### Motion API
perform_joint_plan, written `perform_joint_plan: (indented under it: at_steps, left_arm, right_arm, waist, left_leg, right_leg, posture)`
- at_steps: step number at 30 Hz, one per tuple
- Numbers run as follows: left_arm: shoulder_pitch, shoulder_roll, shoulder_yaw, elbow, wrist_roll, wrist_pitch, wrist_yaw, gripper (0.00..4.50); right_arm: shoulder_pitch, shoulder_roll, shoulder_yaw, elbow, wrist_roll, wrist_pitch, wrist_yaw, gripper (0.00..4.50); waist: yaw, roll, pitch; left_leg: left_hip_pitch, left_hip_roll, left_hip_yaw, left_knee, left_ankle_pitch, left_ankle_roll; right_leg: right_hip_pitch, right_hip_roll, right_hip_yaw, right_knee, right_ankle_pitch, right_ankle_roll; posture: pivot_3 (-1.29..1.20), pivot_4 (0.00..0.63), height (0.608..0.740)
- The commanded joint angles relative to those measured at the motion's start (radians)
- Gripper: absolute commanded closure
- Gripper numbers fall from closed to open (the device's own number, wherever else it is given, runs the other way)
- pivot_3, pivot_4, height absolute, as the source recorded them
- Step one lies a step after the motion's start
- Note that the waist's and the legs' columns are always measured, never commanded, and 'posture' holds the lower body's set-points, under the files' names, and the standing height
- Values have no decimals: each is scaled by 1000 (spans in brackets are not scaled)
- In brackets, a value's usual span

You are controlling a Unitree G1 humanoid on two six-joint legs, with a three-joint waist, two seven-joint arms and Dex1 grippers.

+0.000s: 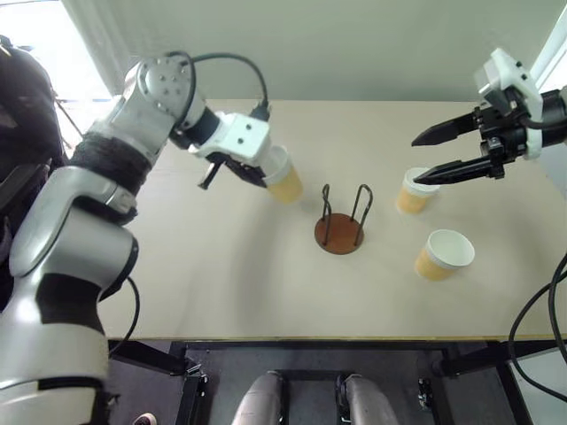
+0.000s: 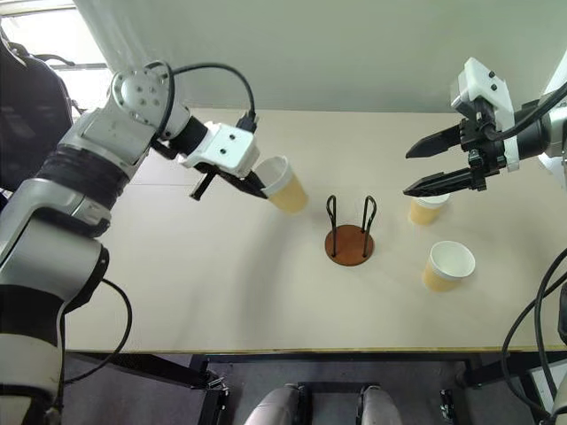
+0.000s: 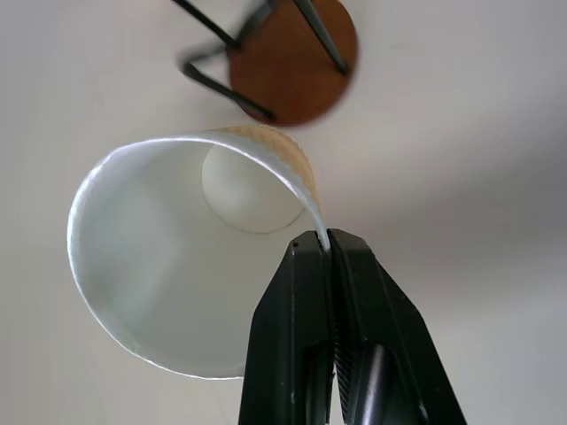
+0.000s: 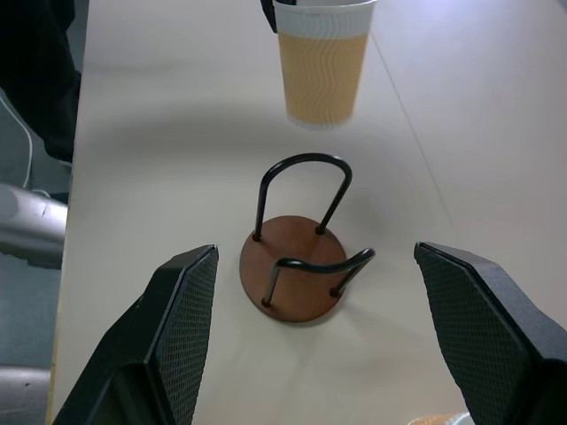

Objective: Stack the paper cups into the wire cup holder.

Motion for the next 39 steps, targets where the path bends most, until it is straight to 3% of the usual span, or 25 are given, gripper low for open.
perform_joint_plan:
  at_steps: [1, 18, 39]
  left_arm:
    - [-82, -37, 18, 61, -10, -27, -31, 4412]
    - [-170, -203, 54, 187, -2, -77, -31, 4412]
    - [-134, -290, 127, 214, 106, -154, -31, 4412]
  right_arm:
    - [-38, -22, 1, -1, 5, -16, 4, 860]
    - [-35, -70, 27, -1, 18, -22, 4, 860]
    - [-29, -82, 36, -13, 27, -14, 4, 860]
  waist:
    - [0, 0, 0]
    - [8, 1, 0]
    - [10, 0, 0]
  left_leg:
    - [0, 0, -1, 0, 0, 1]
    - [-9, 0, 2, 16, -11, 8]
    - [-6, -3, 4, 17, -12, 11]
  right_leg:
    - [0, -1, 0, 0, 0, 1]
    - [-1, -1, 1, 1, -4, 10]
    - [1, -2, 2, 1, -4, 14]
  posture:
    - [0, 150, 740]
    - [0, 150, 740]
    - [0, 150, 740]
